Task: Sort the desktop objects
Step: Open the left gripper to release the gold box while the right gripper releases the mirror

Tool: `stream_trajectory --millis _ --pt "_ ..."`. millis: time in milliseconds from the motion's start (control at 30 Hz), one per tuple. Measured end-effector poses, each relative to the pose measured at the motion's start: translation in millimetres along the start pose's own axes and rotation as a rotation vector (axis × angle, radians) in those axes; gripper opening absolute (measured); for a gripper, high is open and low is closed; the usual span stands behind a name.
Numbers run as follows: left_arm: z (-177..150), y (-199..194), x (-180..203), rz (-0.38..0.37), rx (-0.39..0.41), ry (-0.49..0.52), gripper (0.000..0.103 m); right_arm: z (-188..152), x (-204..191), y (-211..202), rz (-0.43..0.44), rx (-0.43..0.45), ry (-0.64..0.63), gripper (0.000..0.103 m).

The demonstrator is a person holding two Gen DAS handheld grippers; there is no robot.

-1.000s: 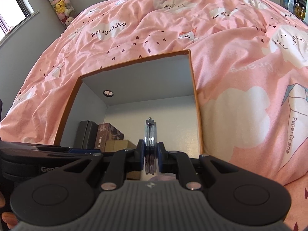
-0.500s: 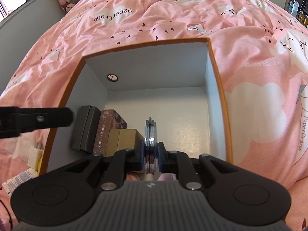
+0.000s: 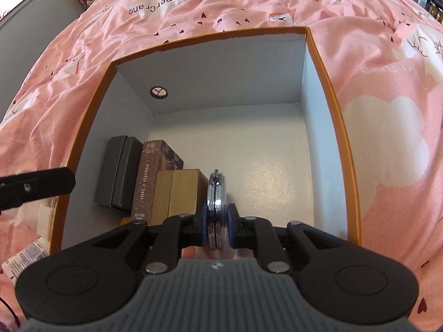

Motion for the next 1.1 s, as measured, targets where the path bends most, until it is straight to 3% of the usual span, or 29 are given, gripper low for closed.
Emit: stream_trajectory --millis 167,367,667,1100 --pt "-2.8 3.2 -2.0 0.002 -0.016 -0.009 0.056 4.6 -0.4 -7.6 0.089 -0.003 0.057 0.02" --pt "-5.6 4.3 -4.1 0.005 -0.027 -0.022 0.056 0.9 -8.6 -8.5 0.114 0.004 0.047 0.036" --pt "-10.6 7.4 2.9 0.007 -0.038 -0.003 0.056 -4.3 -20.5 -0.3 -0.022 0.046 -0.083 0.026" --pt "-12.2 7.6 0.1 0.024 -0.039 -0.006 0.056 -3.8 -12.6 -4.9 0.01 0.062 -0.043 0.03"
Point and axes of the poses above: each gripper's, at about its wrist camera, not at the fingertips, and y roughly the way its jaws point, x to its right, z to its top, the point moved 7 cm from there along y, roughly the way its jaws point, and after that the axes turned 4 degrees about -x, right-handed, at the moved point
